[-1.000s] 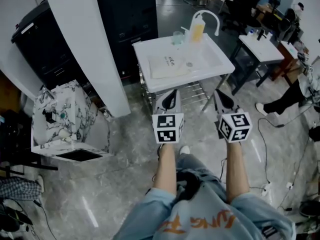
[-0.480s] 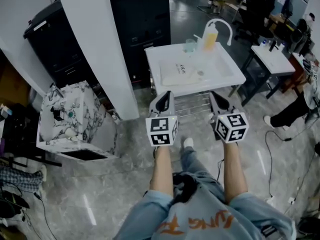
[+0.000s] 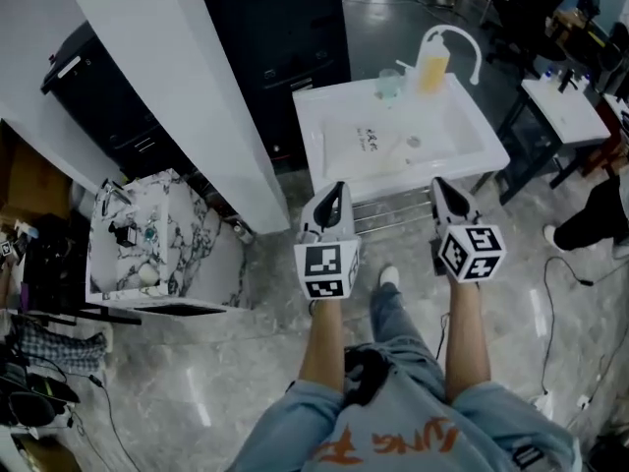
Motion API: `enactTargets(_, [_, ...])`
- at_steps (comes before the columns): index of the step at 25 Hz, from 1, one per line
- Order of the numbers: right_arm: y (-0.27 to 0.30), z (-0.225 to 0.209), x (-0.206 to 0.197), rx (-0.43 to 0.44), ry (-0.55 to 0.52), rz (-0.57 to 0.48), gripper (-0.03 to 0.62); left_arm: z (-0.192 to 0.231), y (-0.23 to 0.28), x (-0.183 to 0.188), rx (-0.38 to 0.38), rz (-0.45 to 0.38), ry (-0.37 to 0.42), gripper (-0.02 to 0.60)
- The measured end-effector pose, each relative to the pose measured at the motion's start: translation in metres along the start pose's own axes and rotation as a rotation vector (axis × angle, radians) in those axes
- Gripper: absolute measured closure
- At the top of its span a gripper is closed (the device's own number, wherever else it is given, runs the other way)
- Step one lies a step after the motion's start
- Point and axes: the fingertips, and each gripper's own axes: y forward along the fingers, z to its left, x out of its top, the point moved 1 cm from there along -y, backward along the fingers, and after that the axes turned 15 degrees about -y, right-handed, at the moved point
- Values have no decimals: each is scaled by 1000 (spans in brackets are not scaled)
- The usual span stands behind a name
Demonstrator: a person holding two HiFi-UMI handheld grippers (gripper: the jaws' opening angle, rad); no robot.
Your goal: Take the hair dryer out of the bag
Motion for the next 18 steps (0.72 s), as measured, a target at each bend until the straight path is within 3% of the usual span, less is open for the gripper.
enactTargets(9, [87, -79, -74, -3, 81, 92, 594, 7, 123, -86, 25, 195, -27, 580])
enactTargets(18, [171, -194, -73, -6, 127, 67, 594, -10, 257, -86, 47, 275, 45, 580])
